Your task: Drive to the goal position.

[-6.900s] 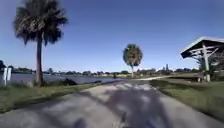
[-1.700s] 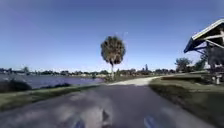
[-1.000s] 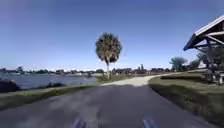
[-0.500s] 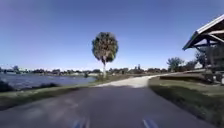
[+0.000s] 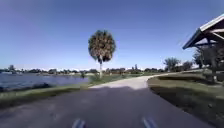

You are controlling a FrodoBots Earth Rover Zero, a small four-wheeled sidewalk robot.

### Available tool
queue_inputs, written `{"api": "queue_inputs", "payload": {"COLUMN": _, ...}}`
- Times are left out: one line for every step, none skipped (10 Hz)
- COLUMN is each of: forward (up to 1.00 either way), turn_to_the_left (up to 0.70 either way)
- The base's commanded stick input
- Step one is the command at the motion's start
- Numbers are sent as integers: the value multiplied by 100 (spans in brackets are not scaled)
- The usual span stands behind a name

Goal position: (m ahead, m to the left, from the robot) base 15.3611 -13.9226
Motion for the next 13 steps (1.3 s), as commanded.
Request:
{"api": "queue_inputs", "payload": {"forward": 85, "turn_to_the_left": 7}}
{"api": "queue_inputs", "payload": {"forward": 85, "turn_to_the_left": 34}}
{"api": "queue_inputs", "payload": {"forward": 85, "turn_to_the_left": 34}}
{"api": "queue_inputs", "payload": {"forward": 85, "turn_to_the_left": 34}}
{"api": "queue_inputs", "payload": {"forward": 85, "turn_to_the_left": 19}}
{"api": "queue_inputs", "payload": {"forward": 85, "turn_to_the_left": 0}}
{"api": "queue_inputs", "payload": {"forward": 85, "turn_to_the_left": 0}}
{"api": "queue_inputs", "payload": {"forward": 85, "turn_to_the_left": 0}}
{"api": "queue_inputs", "payload": {"forward": 85, "turn_to_the_left": 0}}
{"api": "queue_inputs", "payload": {"forward": 85, "turn_to_the_left": 0}}
{"api": "queue_inputs", "payload": {"forward": 85, "turn_to_the_left": 0}}
{"api": "queue_inputs", "payload": {"forward": 85, "turn_to_the_left": 0}}
{"api": "queue_inputs", "payload": {"forward": 85, "turn_to_the_left": 0}}
